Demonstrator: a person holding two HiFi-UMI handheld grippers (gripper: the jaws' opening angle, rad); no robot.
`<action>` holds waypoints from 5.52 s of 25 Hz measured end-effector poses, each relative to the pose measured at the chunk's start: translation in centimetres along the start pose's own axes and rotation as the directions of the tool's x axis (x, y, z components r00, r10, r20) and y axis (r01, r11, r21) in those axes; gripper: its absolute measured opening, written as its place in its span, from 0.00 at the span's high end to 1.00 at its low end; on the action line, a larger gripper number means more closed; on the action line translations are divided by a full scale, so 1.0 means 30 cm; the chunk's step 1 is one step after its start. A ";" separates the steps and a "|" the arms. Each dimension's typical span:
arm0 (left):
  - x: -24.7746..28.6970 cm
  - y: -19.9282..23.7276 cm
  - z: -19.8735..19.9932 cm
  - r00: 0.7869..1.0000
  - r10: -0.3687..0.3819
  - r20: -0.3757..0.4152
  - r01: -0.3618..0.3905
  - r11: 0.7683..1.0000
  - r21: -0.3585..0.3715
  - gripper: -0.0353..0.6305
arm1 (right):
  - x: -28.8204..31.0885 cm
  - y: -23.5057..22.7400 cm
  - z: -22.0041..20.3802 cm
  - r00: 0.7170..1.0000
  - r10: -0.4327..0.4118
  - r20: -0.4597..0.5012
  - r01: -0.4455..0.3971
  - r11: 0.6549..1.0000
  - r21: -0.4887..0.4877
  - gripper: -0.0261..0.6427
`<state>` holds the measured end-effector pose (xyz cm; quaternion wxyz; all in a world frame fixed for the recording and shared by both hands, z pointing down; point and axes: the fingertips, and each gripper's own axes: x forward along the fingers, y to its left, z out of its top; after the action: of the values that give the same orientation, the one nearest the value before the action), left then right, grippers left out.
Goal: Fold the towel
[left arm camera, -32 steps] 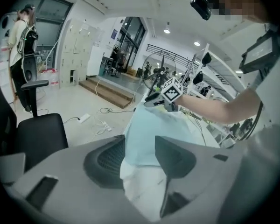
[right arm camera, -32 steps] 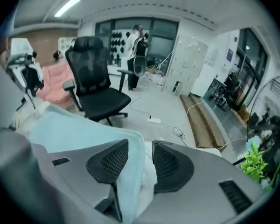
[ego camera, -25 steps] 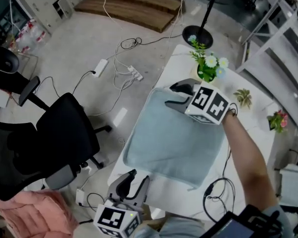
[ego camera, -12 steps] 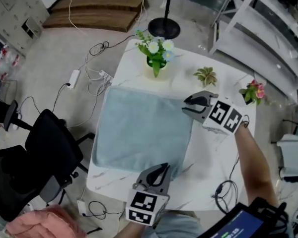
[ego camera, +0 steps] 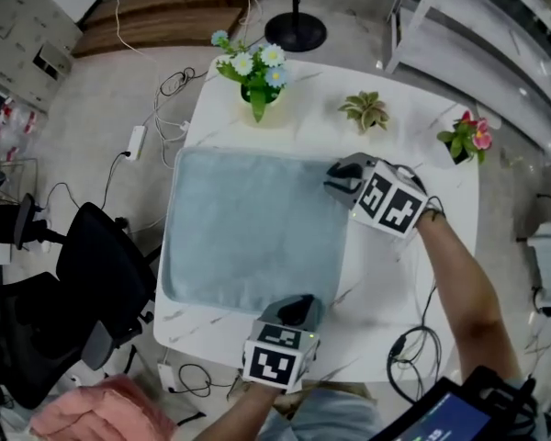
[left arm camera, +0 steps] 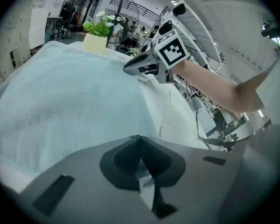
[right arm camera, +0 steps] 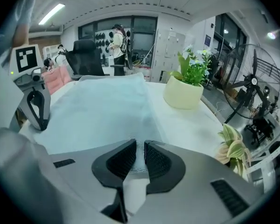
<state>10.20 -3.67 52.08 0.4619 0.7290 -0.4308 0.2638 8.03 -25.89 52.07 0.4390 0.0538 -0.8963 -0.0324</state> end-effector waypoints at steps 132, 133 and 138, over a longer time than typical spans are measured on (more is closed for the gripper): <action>-0.933 0.623 0.044 0.790 0.037 0.612 -0.072 0.997 0.032 0.93 | -0.131 0.498 0.644 0.945 -0.288 0.154 0.163 0.826 0.540 0.61; -0.929 0.611 0.053 0.791 0.026 0.612 -0.067 0.997 0.045 0.93 | -0.185 0.489 0.653 0.936 -0.303 0.177 0.167 0.827 0.536 0.61; -0.894 0.549 0.074 0.803 -0.026 0.595 -0.038 0.995 0.095 0.93 | -0.368 0.467 0.487 0.923 -0.356 0.144 0.213 0.786 0.580 0.61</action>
<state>-17.32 1.33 37.47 0.2647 0.7963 -0.5421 0.0449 2.26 -10.46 35.97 0.2800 0.3095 -0.8953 0.1560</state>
